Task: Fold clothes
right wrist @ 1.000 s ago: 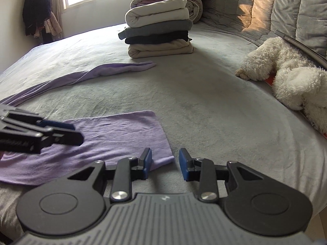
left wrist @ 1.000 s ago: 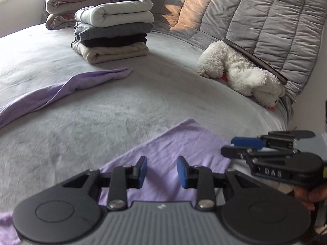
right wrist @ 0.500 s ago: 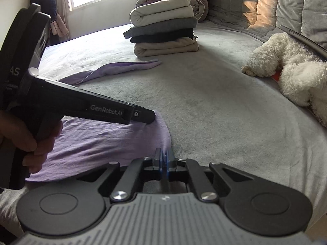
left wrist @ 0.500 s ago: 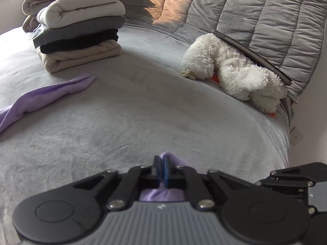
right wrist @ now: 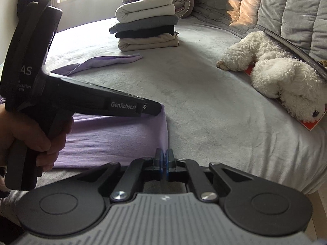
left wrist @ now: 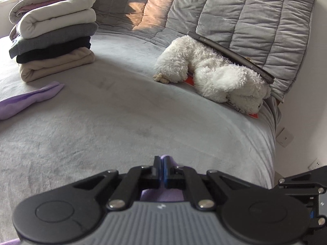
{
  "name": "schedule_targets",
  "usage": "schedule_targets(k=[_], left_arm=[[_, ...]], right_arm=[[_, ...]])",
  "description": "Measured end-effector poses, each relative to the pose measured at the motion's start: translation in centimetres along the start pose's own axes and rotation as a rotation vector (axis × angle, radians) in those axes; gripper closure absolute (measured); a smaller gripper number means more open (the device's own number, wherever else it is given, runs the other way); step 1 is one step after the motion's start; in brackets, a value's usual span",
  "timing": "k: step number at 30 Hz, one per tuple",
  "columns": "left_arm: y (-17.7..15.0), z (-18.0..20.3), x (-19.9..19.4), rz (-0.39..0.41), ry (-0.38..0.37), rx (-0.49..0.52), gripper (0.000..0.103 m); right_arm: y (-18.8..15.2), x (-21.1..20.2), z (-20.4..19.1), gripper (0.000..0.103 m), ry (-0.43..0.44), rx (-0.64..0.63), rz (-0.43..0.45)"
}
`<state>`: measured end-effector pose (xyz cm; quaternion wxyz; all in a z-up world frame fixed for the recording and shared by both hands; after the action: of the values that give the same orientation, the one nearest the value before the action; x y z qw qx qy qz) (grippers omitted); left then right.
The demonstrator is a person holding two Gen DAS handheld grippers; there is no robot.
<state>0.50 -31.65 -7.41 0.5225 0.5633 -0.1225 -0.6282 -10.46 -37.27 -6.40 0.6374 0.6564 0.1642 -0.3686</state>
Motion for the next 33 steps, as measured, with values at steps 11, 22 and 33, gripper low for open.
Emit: schedule_targets(k=[11,22,33], left_arm=[[1.0,-1.5,-3.9,0.069,0.026,-0.067,0.074],[0.1,-7.1,-10.8,0.1,0.157,-0.135,0.071],[-1.5,-14.3,-18.4,0.137,0.301,-0.233,0.071]], right_arm=[[2.0,-0.4,0.3,0.064,-0.017,0.045,0.048],[6.9,0.8,-3.2,0.064,0.08,0.088,0.049],[12.7,3.4,-9.2,0.064,0.192,0.057,0.027]])
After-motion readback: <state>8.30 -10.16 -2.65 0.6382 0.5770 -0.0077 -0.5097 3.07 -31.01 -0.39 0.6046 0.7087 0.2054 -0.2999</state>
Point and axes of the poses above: each gripper's, at about its wrist camera, not at the fingertips, and x roughly the way its jaws point, z to its right, y to its top, the point moved 2 cm from there along x, roughly the way its jaws point, and after that the axes turned 9 degrees about -y, right-handed, at the moved point
